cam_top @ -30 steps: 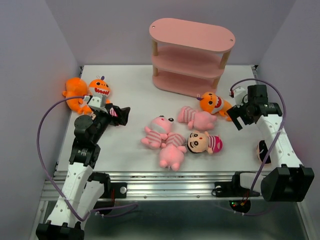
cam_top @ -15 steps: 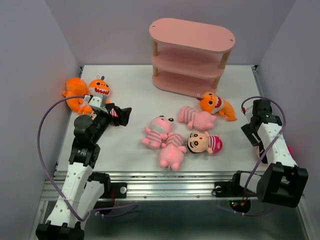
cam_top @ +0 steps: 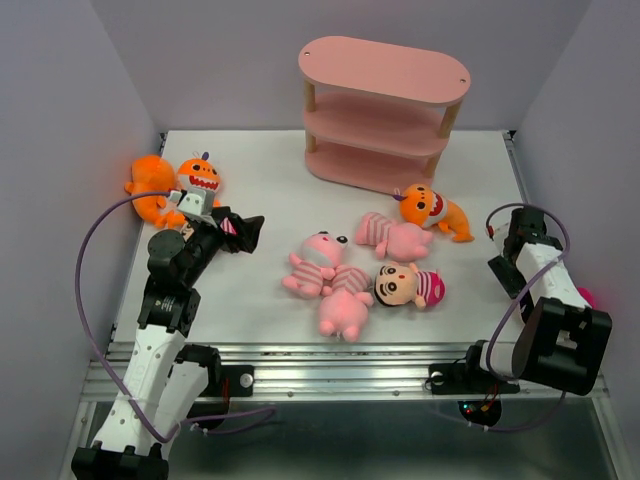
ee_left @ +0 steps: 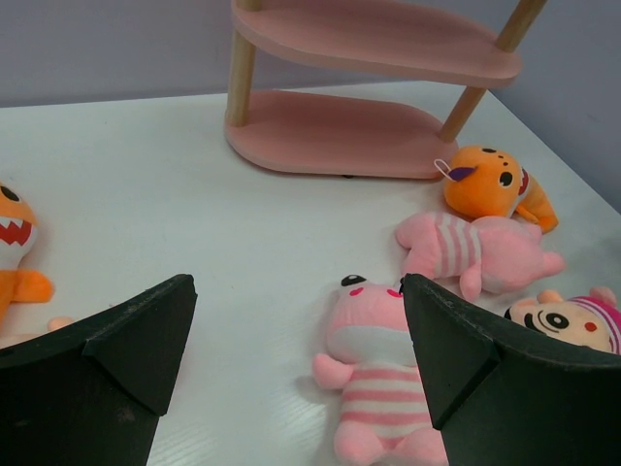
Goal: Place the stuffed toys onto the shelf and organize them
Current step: Grab a stuffed toy with the right arm, then pass the stuffed toy from the right arm to the left
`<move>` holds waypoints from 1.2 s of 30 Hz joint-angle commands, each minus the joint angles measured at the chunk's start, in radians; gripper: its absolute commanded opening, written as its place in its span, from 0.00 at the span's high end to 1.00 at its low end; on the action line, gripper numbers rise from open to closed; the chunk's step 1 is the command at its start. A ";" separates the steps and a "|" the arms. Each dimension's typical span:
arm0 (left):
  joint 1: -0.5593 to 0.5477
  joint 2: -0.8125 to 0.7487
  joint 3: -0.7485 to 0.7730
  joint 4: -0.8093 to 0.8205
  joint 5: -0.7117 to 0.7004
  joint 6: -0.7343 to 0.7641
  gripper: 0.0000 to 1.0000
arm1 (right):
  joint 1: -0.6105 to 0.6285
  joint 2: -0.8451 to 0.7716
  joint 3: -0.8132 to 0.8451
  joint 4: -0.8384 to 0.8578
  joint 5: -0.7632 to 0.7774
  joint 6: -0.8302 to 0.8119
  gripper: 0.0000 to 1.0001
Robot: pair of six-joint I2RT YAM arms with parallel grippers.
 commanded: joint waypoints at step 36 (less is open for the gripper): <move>-0.401 0.179 0.072 0.247 -0.011 -0.248 0.01 | -0.052 0.039 0.708 -0.186 -1.226 0.601 0.99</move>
